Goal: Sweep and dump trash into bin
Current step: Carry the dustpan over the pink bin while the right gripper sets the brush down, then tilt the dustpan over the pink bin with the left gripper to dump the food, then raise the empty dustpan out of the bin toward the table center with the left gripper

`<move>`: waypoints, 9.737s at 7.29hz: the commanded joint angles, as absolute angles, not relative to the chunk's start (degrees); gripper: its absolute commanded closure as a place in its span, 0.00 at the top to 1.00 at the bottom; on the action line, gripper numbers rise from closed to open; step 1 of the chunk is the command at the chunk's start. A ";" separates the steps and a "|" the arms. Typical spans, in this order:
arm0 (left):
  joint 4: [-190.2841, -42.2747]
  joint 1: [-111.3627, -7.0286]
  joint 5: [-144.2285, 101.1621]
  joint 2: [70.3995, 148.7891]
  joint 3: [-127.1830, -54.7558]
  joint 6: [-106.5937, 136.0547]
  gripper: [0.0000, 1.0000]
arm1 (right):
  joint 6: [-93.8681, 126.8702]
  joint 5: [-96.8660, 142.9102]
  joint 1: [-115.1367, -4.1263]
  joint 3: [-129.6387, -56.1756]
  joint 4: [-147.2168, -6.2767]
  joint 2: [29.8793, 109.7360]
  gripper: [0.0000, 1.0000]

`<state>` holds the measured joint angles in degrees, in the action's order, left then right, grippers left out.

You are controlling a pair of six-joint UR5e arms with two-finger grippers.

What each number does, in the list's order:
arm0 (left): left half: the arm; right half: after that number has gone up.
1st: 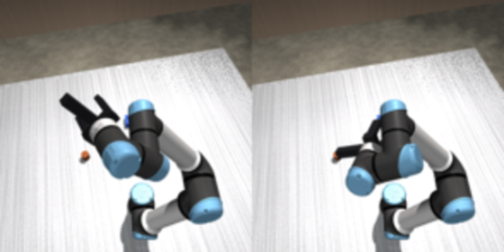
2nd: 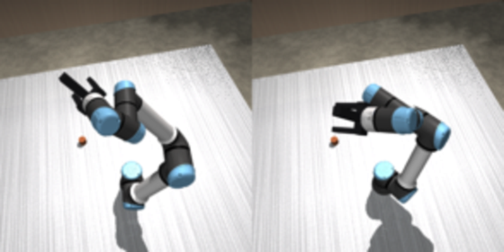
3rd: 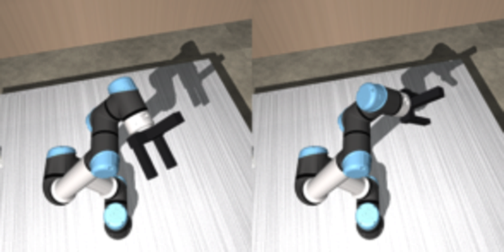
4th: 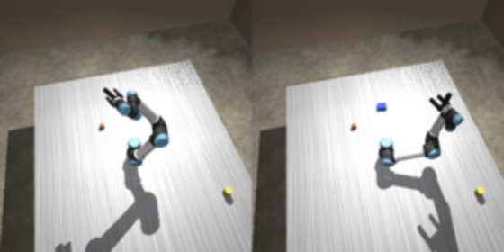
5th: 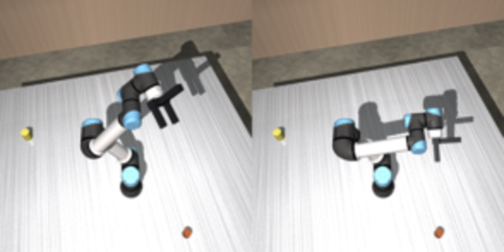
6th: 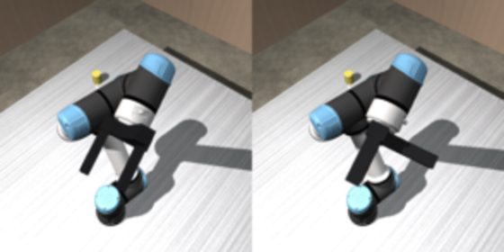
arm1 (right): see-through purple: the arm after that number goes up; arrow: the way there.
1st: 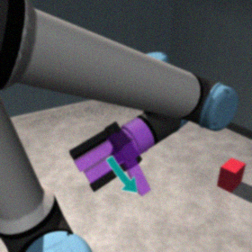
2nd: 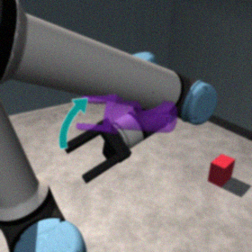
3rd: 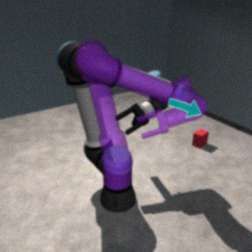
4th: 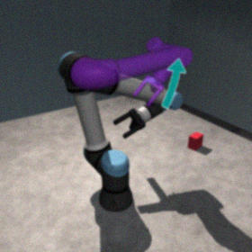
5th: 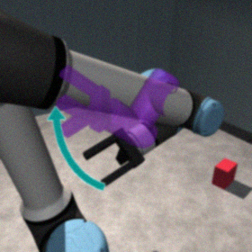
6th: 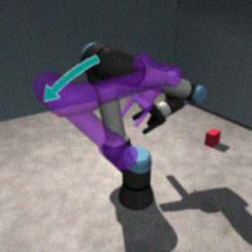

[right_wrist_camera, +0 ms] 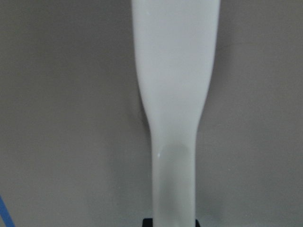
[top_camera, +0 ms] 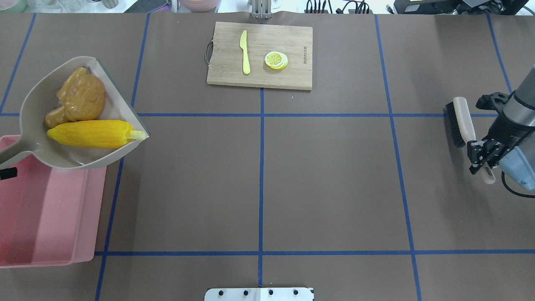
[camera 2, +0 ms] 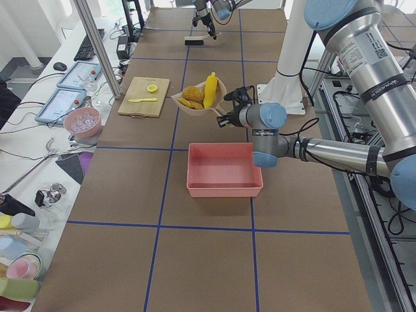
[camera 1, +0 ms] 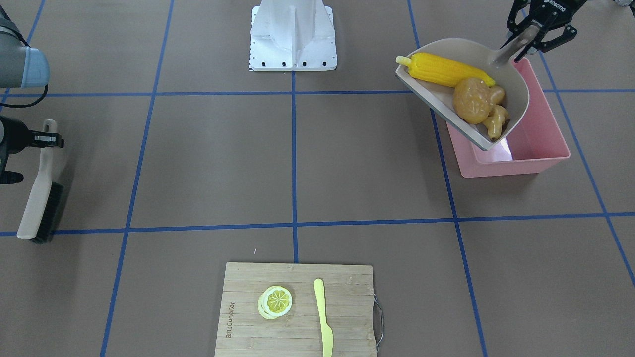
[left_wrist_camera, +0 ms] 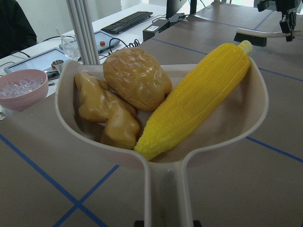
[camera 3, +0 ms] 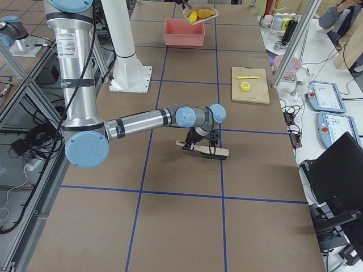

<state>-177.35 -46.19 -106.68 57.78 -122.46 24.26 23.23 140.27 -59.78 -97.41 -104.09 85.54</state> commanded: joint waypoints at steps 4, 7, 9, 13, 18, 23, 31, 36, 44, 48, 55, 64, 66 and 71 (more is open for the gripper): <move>-189.38 -49.65 -106.70 43.08 -119.28 27.16 0.00 | 22.94 140.19 -59.59 -96.77 -103.01 84.73 1.00; -198.07 -50.53 -106.79 37.63 -113.41 27.86 0.00 | 22.59 139.31 -62.20 -97.38 -103.36 83.59 1.00; -203.43 -50.89 -107.48 35.96 -108.48 27.77 0.00 | 21.02 132.50 -67.21 -97.21 -103.27 81.58 1.00; -205.23 -50.89 -112.31 33.22 -104.07 27.33 0.00 | 7.03 126.38 -81.87 -84.78 -95.04 80.95 1.00; -199.01 -50.54 -115.92 35.76 -102.39 27.25 0.00 | 0.09 129.20 -89.12 -85.86 -93.52 85.08 1.00; -187.75 -50.45 -122.16 35.68 -106.78 27.07 0.00 | 0.17 127.35 -88.60 -85.87 -93.16 85.61 1.00; -167.91 -50.36 -128.06 29.10 -120.66 21.73 0.00 | 0.44 128.85 -88.24 -90.61 -93.25 86.49 1.00; -153.31 -50.45 -128.06 28.30 -124.45 15.12 0.00 | 0.44 129.02 -88.24 -90.09 -93.34 86.66 1.00; -152.13 -55.27 -129.02 31.98 -124.54 14.94 0.00 | 0.44 129.81 -88.24 -90.00 -93.43 87.71 1.00; -155.74 -60.46 -128.23 38.47 -124.63 15.64 0.00 | 0.44 129.73 -88.24 -89.83 -93.43 88.33 1.00; -129.17 -61.00 -128.41 70.17 -124.89 20.83 0.00 | 0.53 129.73 -88.24 -89.56 -93.43 88.51 1.00; -113.91 -56.07 -128.06 94.61 -114.30 -16.96 0.00 | 0.53 129.64 -88.24 -89.56 -93.43 88.51 1.00; -113.73 -55.90 -128.41 103.93 -105.16 -17.14 0.00 | 0.53 129.73 -88.24 -89.56 -93.43 88.51 1.00; -113.91 -46.78 -128.41 104.94 -105.89 -17.05 0.00 | 0.53 129.64 -88.24 -89.56 -93.43 88.51 1.00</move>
